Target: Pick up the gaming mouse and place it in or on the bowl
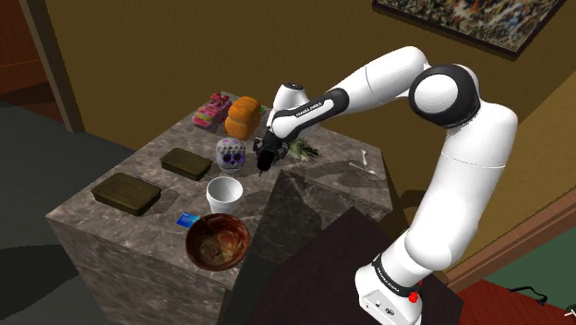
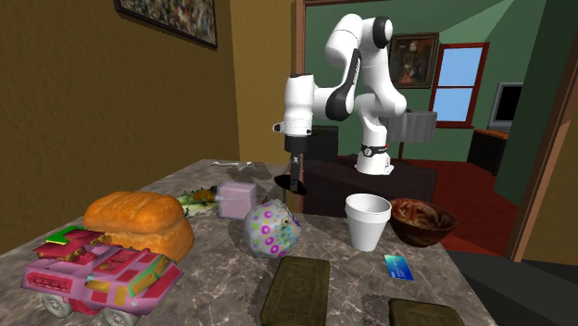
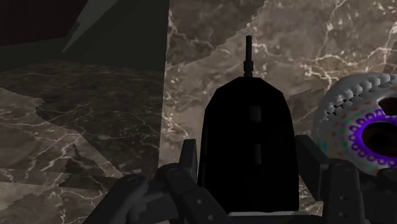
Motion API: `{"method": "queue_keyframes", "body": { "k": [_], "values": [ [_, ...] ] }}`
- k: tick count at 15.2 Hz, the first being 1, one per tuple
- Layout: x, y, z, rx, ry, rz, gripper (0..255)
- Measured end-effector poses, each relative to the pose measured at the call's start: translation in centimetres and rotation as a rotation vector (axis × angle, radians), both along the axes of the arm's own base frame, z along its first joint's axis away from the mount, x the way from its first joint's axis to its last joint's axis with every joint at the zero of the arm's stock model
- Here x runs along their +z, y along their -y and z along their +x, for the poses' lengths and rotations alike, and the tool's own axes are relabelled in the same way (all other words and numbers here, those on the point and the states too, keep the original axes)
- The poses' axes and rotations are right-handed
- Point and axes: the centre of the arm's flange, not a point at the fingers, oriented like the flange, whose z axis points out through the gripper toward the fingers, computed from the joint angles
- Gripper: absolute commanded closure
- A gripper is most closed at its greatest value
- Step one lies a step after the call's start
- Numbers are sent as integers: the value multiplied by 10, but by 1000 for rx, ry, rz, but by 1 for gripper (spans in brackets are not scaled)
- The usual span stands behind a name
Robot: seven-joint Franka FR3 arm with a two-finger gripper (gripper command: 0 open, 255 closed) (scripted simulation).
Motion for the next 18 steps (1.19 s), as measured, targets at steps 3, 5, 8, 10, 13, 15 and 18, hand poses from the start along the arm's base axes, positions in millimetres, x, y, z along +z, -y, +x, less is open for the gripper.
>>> {"method": "queue_keyframes", "body": {
  "k": [3,5,8,10,13,15,18],
  "values": [
    [17,0,-1,0,0,0,255],
    [27,1,0,0,0,0,255],
    [38,-4,-4,0,0,0,255],
    [42,-23,-14,1,0,0,255],
    [40,-57,-32,2,0,0,255],
    [38,-78,-48,1,-1,0,255],
    [42,-113,-66,1,-1,0,255]
  ]
}}
